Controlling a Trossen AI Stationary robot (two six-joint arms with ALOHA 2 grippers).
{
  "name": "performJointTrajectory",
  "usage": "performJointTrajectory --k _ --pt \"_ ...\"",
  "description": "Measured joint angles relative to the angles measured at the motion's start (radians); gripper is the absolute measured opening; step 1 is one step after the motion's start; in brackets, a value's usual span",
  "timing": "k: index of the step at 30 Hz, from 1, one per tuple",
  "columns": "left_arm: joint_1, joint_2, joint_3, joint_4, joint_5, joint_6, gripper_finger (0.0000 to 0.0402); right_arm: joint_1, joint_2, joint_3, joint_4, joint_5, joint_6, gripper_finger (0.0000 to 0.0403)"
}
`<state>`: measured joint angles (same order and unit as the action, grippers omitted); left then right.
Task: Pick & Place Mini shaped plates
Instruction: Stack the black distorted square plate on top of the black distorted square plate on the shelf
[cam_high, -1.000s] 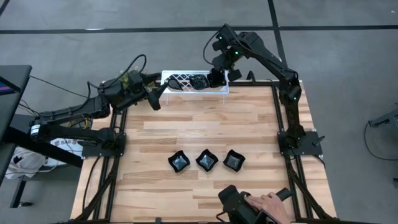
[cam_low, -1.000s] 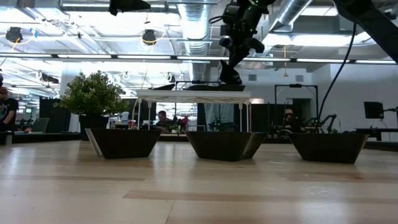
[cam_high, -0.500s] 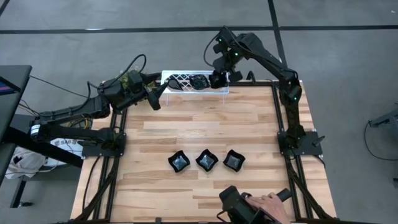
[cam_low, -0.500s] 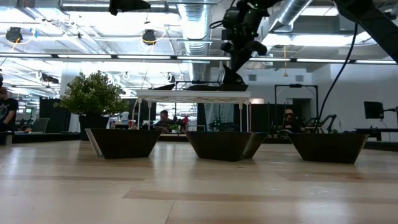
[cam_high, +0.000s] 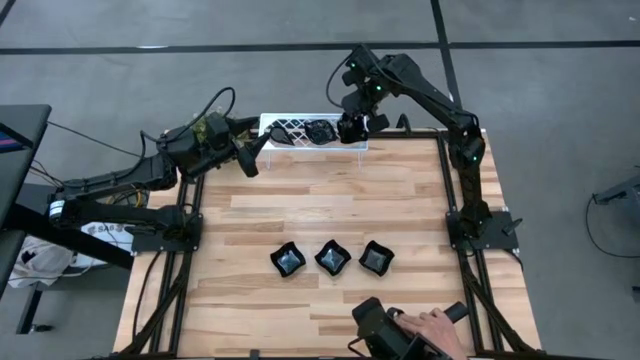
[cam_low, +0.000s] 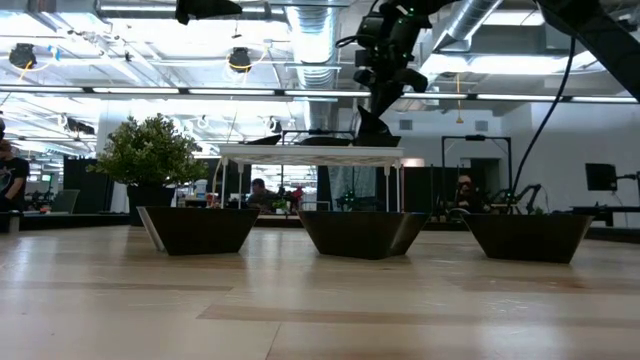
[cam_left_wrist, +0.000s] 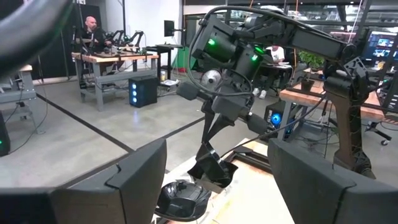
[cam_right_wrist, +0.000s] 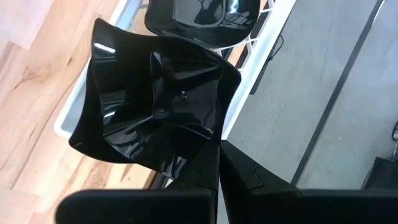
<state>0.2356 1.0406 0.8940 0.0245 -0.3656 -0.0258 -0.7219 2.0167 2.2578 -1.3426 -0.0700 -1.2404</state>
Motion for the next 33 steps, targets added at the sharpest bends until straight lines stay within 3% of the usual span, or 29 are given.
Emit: performJointTrajectory --k 21,33 --pt "0.014 0.0 0.0 0.0 0.0 0.003 0.0282 0.0 0.0 0.021 0.012 0.055 0.0 0.0" --pt "0.014 0.0 0.0 0.001 0.0 0.003 0.0282 0.0 -0.062 0.092 -0.055 -0.022 0.065 0.0"
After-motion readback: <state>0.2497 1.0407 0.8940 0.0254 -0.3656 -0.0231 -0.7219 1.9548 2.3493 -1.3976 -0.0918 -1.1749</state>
